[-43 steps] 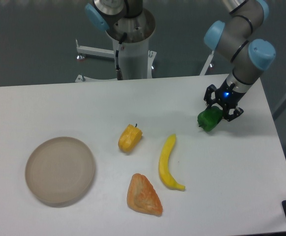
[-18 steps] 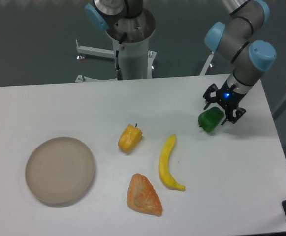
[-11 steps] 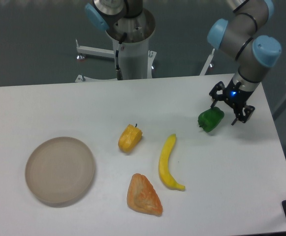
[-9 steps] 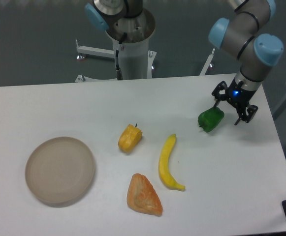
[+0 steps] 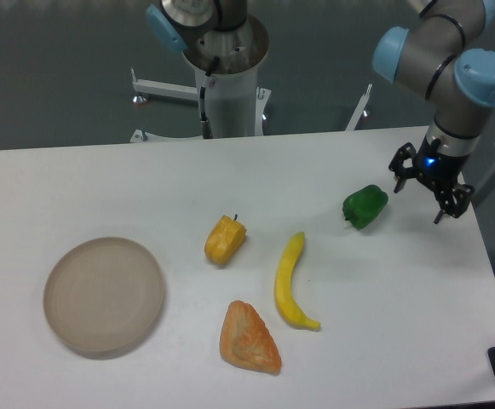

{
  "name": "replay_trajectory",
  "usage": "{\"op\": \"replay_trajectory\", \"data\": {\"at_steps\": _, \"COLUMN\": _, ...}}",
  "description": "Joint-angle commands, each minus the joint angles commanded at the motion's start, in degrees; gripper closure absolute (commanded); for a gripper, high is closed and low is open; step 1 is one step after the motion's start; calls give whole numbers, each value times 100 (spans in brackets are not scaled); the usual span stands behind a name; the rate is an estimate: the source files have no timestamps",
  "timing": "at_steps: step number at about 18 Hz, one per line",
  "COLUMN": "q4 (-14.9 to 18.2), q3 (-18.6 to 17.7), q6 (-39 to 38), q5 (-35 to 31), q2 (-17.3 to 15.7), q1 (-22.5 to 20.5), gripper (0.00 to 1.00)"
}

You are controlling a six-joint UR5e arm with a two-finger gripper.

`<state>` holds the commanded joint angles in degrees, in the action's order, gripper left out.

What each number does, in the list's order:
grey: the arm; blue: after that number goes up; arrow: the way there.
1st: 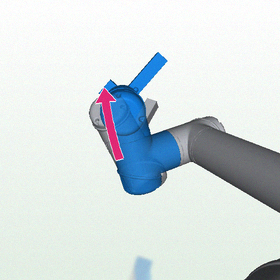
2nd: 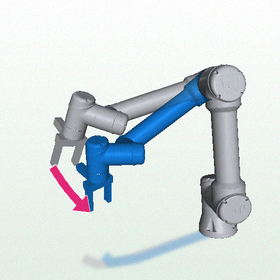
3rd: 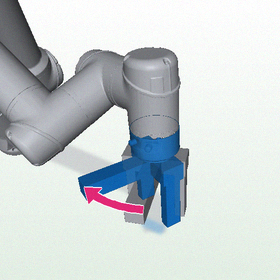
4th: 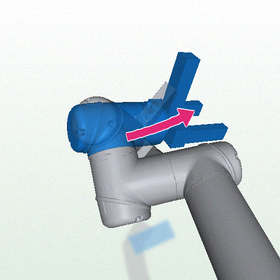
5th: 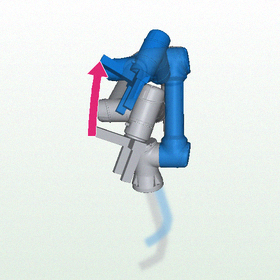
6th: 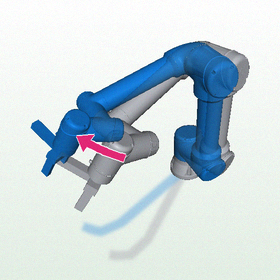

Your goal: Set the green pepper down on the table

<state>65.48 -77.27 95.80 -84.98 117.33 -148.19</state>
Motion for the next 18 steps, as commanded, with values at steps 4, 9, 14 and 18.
{"op": "replay_trajectory", "data": {"at_steps": 4, "q4": 0, "q3": 396, "q6": 0, "q5": -220, "q2": 202, "q1": 238, "gripper": 0}}
{"op": "replay_trajectory", "data": {"at_steps": 9, "q4": -26, "q3": 668, "q6": -88, "q5": -229, "q2": 369, "q1": 448, "gripper": 0}}
{"op": "replay_trajectory", "data": {"at_steps": 14, "q4": -87, "q3": 704, "q6": -114, "q5": -299, "q2": 396, "q1": 528, "gripper": 0}}
{"op": "replay_trajectory", "data": {"at_steps": 18, "q4": -132, "q3": 713, "q6": -123, "q5": -317, "q2": 413, "q1": 616, "gripper": 0}}
